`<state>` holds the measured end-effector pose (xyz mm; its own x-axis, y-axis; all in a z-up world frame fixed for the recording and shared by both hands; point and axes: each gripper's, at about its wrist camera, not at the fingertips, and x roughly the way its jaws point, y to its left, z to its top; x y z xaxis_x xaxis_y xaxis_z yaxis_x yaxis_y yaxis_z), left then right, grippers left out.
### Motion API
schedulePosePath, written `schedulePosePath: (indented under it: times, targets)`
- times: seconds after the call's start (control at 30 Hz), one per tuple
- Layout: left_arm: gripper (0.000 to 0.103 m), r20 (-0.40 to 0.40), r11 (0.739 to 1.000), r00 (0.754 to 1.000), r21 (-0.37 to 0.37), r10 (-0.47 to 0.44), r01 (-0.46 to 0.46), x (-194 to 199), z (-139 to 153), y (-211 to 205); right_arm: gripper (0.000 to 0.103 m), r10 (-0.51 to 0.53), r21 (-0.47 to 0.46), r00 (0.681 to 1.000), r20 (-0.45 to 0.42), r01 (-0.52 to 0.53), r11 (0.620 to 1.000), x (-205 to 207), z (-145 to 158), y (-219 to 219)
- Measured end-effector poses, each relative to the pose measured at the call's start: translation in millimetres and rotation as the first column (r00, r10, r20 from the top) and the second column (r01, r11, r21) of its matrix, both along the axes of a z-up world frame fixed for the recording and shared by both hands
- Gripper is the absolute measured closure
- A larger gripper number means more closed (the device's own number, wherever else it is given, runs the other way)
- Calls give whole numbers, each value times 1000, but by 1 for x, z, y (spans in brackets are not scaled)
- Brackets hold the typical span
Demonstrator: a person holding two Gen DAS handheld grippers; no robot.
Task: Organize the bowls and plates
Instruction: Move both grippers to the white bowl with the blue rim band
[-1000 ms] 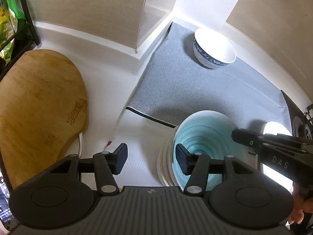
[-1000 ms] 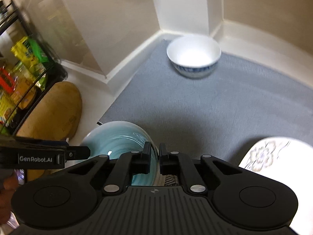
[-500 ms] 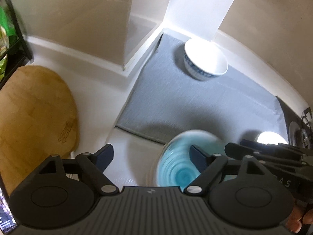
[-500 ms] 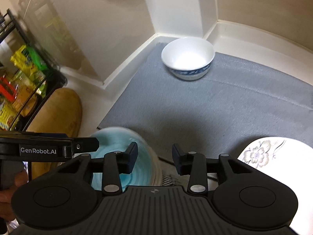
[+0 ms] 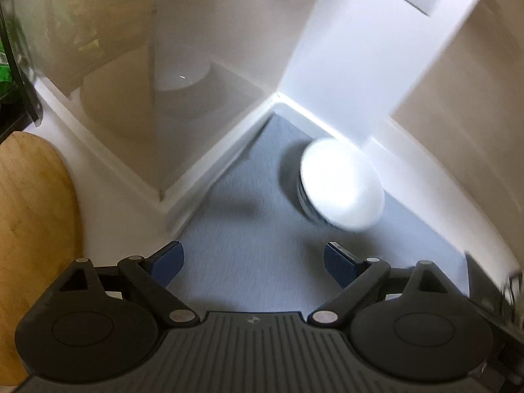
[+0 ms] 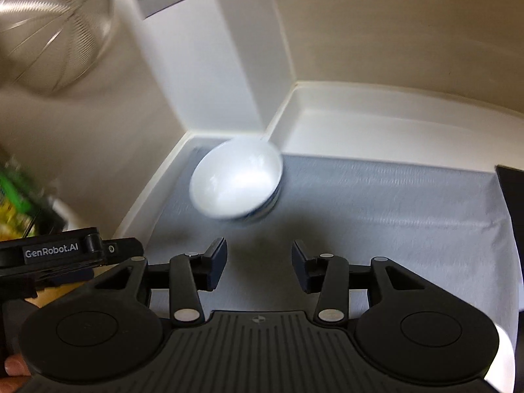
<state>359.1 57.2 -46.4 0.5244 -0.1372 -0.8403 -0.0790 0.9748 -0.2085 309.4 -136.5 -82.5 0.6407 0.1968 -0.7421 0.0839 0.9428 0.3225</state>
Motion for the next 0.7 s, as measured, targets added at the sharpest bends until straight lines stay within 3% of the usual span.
schedulePosePath:
  times: [0.27,0.7]
  targets:
    - [8,-30,995,995,44,92,-91,53,-26,-25,57,-28,22,999,-28,29,999,60,-28,-20]
    - [8,-86,990,990,96,110,-102,93,-53,-44,57,11,24,994,-109,-8,1000,113,-68,-19]
